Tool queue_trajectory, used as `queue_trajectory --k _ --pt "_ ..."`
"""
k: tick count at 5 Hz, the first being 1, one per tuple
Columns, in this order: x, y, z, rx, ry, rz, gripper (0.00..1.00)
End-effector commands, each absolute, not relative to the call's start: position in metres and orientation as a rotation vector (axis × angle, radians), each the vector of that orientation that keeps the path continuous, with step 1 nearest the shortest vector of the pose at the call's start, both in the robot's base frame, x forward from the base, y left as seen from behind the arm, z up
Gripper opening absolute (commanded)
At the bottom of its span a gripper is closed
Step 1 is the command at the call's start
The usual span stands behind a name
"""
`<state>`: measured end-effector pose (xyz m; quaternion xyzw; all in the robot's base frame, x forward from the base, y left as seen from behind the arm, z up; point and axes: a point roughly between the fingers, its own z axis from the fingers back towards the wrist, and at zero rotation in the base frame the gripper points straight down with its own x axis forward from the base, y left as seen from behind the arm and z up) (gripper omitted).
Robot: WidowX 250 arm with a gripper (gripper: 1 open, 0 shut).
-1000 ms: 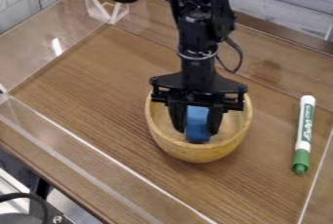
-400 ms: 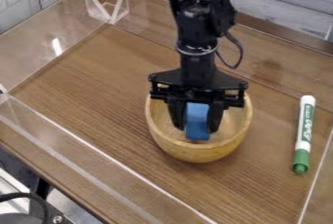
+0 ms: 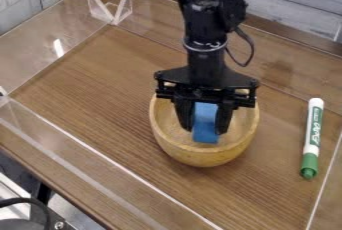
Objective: Remove the blue block from inside the brown bowl and put it on the table
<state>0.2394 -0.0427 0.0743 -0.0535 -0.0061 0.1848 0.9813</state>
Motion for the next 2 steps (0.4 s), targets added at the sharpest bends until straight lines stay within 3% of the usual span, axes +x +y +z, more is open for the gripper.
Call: queue_trajectory --k 1,2 --pt "0.2505 -0.0474 0.0972 -0.127 -0.096 0.351 0.0" --pt "0.249 -0.0502 0.1011 -0.127 -0.102 0.34 0.0"
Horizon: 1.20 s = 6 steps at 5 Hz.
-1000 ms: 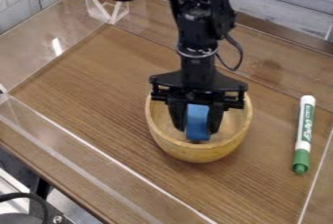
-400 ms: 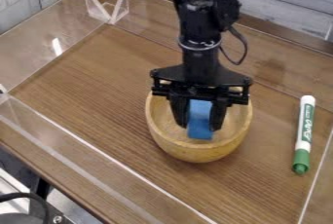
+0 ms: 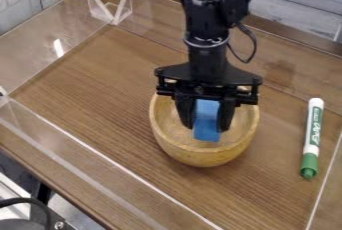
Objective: Remove the blue block from inside the brown bowl and put it on the table
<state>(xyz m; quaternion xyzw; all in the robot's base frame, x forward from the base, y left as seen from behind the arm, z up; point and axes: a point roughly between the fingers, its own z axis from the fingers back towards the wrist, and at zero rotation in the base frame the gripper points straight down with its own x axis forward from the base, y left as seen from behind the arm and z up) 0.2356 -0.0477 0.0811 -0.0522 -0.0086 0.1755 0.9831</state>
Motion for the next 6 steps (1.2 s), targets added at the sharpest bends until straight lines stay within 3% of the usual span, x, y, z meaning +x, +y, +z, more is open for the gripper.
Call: queue_trajectory --k 1,6 --pt "0.247 -0.054 0.105 -0.128 -0.107 0.329 0.0" --pt "0.237 -0.072 0.117 -0.142 -0.135 0.259 0.0"
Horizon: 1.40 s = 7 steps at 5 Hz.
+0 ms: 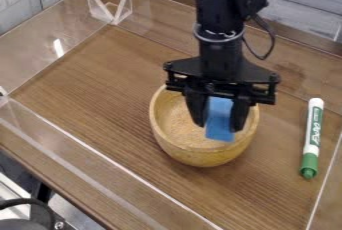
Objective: Remove the blue block from inside the brown bowl and put it on the table
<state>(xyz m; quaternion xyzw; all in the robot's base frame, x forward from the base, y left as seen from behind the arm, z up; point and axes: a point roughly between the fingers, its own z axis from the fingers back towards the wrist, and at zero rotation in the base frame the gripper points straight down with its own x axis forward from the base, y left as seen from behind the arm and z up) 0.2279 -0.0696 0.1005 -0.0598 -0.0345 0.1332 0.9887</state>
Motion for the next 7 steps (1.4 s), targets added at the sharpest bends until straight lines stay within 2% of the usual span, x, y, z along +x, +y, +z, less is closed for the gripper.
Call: queue_trajectory --k 1,5,7 --pt "0.234 -0.077 0.119 -0.146 -0.141 0.243 0.0" --pt "0.216 -0.098 0.12 -0.176 -0.16 0.189 0.0" --pt "0.2 -0.118 0.113 -0.19 -0.153 0.177 0.0"
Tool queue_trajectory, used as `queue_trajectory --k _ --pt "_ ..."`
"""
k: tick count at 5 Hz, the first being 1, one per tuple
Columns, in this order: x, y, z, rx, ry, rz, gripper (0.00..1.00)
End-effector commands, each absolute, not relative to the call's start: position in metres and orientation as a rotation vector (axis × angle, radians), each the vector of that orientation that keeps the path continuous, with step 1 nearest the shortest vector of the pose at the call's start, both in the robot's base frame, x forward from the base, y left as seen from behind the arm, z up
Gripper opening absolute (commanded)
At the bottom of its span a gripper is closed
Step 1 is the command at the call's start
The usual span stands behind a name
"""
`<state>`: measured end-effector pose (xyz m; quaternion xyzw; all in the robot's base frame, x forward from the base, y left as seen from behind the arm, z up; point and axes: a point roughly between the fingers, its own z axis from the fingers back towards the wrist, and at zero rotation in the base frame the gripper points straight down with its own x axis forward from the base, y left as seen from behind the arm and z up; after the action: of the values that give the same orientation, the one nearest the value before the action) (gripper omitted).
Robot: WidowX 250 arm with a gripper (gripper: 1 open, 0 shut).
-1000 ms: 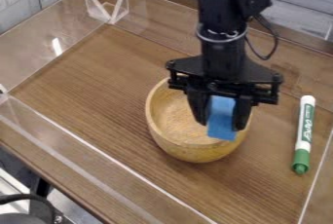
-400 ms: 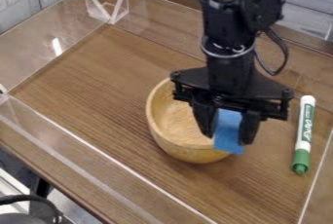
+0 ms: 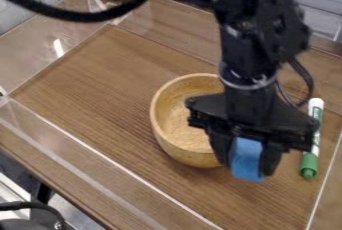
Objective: Remove the blue block from inside the brown bowl and put it on the table
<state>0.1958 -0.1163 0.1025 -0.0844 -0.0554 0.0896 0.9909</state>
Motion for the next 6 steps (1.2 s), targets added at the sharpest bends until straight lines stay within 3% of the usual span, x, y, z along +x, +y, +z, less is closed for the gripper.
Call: queue_trajectory --k 1,2,6 --pt "0.1968 -0.1263 0.0983 -0.192 -0.168 0.149 0.0" --pt "0.1963 -0.1234 0.0967 -0.177 -0.167 0.149 1.0" --pt "0.1957 -0.1204 0.0889 -0.148 -0.145 0.167 1.0"
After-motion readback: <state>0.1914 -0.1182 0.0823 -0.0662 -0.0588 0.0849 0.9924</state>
